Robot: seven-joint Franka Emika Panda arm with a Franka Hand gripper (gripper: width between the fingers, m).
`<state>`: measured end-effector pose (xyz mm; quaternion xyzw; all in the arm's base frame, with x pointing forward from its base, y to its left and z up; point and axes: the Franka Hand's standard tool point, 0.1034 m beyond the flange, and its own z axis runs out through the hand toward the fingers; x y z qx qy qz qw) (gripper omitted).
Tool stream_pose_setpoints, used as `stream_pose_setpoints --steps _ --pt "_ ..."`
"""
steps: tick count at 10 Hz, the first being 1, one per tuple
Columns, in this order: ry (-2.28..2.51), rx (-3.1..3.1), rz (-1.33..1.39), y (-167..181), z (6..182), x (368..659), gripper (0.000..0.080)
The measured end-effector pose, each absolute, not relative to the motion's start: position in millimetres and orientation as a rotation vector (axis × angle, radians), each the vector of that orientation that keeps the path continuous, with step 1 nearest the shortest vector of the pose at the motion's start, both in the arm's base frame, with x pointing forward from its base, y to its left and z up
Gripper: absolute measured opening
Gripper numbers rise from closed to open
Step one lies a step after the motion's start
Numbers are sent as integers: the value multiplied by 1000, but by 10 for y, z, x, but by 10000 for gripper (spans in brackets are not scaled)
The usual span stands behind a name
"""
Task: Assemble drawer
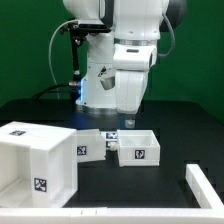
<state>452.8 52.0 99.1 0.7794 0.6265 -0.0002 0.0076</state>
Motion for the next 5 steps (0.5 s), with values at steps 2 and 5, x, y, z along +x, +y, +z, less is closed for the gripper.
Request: stream_pose_setpoints --steps 2,5 --pt "1913 2434 40 577 1132 5020 649" --pt "1895 2434 45 589 1147 5064 649"
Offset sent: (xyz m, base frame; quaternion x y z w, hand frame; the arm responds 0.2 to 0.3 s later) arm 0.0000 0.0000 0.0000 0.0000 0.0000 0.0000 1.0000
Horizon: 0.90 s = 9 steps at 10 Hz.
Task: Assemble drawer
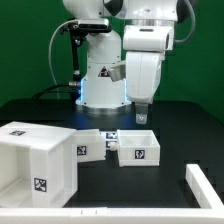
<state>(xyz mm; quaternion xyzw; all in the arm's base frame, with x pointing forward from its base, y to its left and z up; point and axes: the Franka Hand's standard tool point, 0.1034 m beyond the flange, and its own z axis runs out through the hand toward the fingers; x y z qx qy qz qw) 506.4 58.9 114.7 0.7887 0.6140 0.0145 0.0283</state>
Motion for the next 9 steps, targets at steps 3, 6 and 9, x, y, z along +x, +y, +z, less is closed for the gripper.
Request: stream_pose_setpoints --steps 3,6,9 --pt "1883 2435 70 506 1079 5136 649" --pt "1863 2450 44 432 1104 5813 649" --pt "1859 2422 50 603 1167 5871 649"
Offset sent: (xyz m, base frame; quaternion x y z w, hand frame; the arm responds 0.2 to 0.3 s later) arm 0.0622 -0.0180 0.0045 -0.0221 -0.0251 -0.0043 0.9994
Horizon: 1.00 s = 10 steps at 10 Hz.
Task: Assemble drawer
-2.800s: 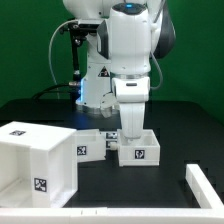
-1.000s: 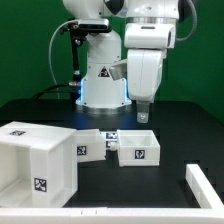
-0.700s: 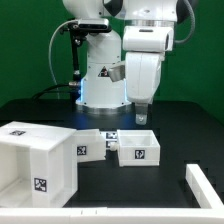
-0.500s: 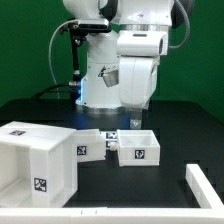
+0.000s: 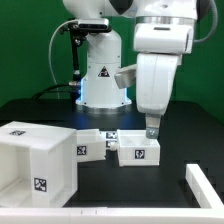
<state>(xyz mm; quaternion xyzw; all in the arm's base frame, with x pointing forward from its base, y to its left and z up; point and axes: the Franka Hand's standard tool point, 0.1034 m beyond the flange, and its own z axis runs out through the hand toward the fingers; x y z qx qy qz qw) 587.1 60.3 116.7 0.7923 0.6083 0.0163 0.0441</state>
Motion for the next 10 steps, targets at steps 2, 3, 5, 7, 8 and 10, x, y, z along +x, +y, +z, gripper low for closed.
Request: stream_pose_setpoints --steps 2,3,5,7,8,10 --pt "1881 2416 8 480 946 5765 649" --pt "1878 2412 9 391 891 5920 649" --pt "1804 2400 -129 425 812 6188 649" --pt "1737 2372 -283 618 817 6092 649" --pt "1723 2367 -374 684 793 6033 649" --pt "1735 2315 -509 747 746 5979 649"
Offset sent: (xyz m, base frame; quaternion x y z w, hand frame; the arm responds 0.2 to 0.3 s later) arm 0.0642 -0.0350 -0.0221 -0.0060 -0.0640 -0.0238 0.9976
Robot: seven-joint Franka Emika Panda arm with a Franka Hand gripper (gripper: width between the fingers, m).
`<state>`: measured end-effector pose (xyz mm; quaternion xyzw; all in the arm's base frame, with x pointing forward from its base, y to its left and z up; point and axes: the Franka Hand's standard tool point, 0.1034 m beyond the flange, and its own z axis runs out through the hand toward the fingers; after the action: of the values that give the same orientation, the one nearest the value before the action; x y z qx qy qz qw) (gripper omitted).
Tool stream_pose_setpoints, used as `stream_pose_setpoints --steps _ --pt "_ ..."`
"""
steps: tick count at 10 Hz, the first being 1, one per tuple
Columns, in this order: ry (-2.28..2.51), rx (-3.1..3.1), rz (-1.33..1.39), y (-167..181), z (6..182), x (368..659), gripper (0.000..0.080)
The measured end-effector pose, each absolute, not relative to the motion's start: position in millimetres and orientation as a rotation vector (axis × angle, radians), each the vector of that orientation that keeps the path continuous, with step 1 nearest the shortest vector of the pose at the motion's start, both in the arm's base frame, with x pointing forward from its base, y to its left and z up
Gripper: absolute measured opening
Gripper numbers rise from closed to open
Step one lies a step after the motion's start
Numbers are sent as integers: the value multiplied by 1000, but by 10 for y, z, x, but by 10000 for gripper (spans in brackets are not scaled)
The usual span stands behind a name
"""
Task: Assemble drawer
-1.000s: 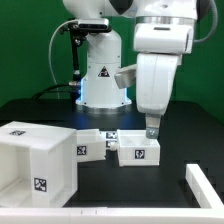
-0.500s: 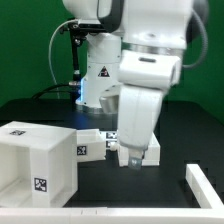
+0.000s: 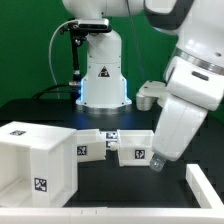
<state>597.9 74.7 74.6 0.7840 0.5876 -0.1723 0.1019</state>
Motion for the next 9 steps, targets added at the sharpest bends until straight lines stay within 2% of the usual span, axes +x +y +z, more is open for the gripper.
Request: stream_pose_setpoints --steps 1,2,5,7,9 --pt "1736 2274 -564 618 695 6043 649" --pt "1711 2232 -622 501 722 6055 649" --pt "1695 2153 -771 282 719 5949 649" --pt "1682 2095 -878 407 659 5868 649" --pt "1687 2095 -877 414 642 5874 649"
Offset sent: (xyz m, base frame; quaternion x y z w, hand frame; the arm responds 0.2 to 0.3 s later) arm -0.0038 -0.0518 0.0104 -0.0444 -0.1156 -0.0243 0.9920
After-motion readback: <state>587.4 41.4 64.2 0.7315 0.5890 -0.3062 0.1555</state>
